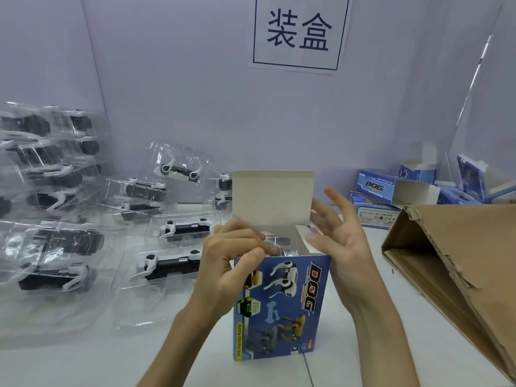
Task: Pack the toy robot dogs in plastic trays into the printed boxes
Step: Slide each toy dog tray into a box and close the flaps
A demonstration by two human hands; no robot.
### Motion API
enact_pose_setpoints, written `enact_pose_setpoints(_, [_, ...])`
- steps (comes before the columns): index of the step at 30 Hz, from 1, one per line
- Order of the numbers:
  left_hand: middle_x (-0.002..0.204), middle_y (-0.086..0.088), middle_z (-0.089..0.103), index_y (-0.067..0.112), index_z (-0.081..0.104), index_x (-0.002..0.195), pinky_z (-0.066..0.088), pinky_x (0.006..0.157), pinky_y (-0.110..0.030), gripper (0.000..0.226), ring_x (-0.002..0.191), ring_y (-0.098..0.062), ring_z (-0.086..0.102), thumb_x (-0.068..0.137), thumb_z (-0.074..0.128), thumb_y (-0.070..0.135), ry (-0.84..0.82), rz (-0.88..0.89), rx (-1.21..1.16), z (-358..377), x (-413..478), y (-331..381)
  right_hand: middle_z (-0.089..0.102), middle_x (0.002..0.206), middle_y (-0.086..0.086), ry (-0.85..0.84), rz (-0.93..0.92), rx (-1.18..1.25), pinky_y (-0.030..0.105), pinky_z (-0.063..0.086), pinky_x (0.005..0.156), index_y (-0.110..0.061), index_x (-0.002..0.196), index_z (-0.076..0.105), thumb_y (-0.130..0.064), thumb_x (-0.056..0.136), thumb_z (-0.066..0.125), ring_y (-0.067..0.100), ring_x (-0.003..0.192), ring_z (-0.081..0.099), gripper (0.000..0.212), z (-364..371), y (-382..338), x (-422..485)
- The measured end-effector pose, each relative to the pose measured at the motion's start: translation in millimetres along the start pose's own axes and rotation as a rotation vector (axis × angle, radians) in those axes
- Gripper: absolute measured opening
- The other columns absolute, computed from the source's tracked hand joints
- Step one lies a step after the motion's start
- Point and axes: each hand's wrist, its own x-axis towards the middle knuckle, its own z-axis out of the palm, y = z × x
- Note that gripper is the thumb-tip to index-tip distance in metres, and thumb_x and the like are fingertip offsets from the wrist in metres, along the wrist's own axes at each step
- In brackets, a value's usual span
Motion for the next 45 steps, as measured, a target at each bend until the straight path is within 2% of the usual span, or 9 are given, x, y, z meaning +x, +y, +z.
enact_pose_setpoints(2, [0.077,0.009,0.076,0.014,0.081,0.075,0.045,0.084,-0.056,0.037,0.090,-0.022,0.065,0.082,0.048,0.029,-0.014,0.000,-0.013,-1.9,-0.1,-1.2,0.070,0.120,-0.001,-0.029,-0.043,0.080,0.039,0.056,0.093,-0.035,0.128,0.058,0.007,0.081,0.064,0.019,0.113,0.066,0.064,1.9,3.8,-2.3])
enact_pose_setpoints(5, [0.086,0.011,0.077,0.019,0.082,0.082,0.045,0.084,-0.056,0.036,0.095,-0.022,0.067,0.083,0.047,0.027,-0.025,0.000,-0.014,-4.2,-3.0,-1.7,0.073,0.099,-0.003,0.022,-0.056,0.134,0.025,0.059,0.063,-0.030,0.085,0.076,-0.011,0.080,0.063,0.016,0.091,0.071,0.023,10.6,7.2,-10.3])
enact_pose_setpoints(10, [0.091,0.025,0.073,0.034,0.075,0.095,0.047,0.073,-0.061,0.031,0.086,-0.014,0.067,0.086,0.046,0.030,0.000,-0.026,-0.025,-1.3,-6.2,-0.5,0.070,0.099,0.005,-0.051,-0.007,0.302,0.027,0.059,0.067,-0.015,0.068,0.071,-0.022,0.082,0.043,0.022,0.096,0.070,0.032,6.7,14.8,-12.4])
enact_pose_setpoints(15, [0.099,0.023,0.074,0.029,0.073,0.108,0.046,0.080,-0.050,0.032,0.093,-0.009,0.064,0.090,0.047,0.032,-0.028,-0.002,0.002,-8.4,-7.4,-1.2,0.072,0.119,-0.007,-0.244,-0.113,-0.133,0.023,0.058,0.067,-0.014,0.079,0.057,-0.034,0.077,0.072,0.021,0.111,0.068,0.025,2.7,-3.0,2.2])
enact_pose_setpoints(21, [0.105,0.019,0.067,0.025,0.068,0.101,0.045,0.088,-0.029,0.014,0.104,-0.001,0.061,0.090,0.061,0.020,0.165,0.286,0.320,-6.0,-19.7,5.6,0.068,0.126,-0.015,-0.450,-0.110,-0.422,0.019,0.056,0.080,-0.036,0.119,0.071,-0.039,0.089,0.066,0.012,0.119,0.063,0.031,-0.3,-20.1,10.1])
enact_pose_setpoints(26, [0.111,0.007,0.067,0.012,0.075,0.105,0.048,0.093,-0.040,0.021,0.112,-0.020,0.058,0.090,0.066,0.024,0.260,0.235,0.505,8.8,-44.7,15.5,0.066,0.125,-0.025,-0.460,-0.109,-0.523,0.015,0.050,0.089,-0.043,0.119,0.069,-0.039,0.091,0.060,0.004,0.124,0.057,0.030,4.0,-24.4,7.3])
enact_pose_setpoints(32, [0.122,0.016,0.061,0.021,0.065,0.117,0.037,0.103,-0.020,0.027,0.124,-0.005,0.048,0.091,0.061,0.024,0.082,0.232,0.455,-4.0,-44.2,21.4,0.066,0.117,-0.030,-0.449,-0.248,-0.879,0.015,0.040,0.095,-0.044,0.114,0.072,-0.051,0.089,0.055,0.000,0.118,0.055,0.031,8.5,-35.2,-1.4])
enact_pose_setpoints(37, [0.122,0.007,0.064,0.020,0.065,0.118,0.040,0.102,-0.028,0.028,0.123,-0.011,0.051,0.090,0.060,0.026,0.102,0.219,0.528,-3.1,-51.4,22.7,0.058,0.133,-0.022,-0.697,-0.051,-0.750,0.017,0.053,0.083,-0.025,0.113,0.061,-0.034,0.096,0.063,0.001,0.116,0.059,0.019,12.5,-47.1,17.3])
enact_pose_setpoints(45, [0.130,-0.004,0.044,0.034,0.063,0.118,0.028,0.104,-0.032,0.030,0.124,-0.023,0.041,0.088,0.064,0.033,0.301,0.157,0.682,7.2,-65.2,22.7,0.057,0.138,-0.026,-0.793,-0.152,-0.755,0.018,0.052,0.092,-0.038,0.131,0.064,-0.024,0.097,0.060,-0.003,0.128,0.052,0.037,4.6,-49.7,25.0])
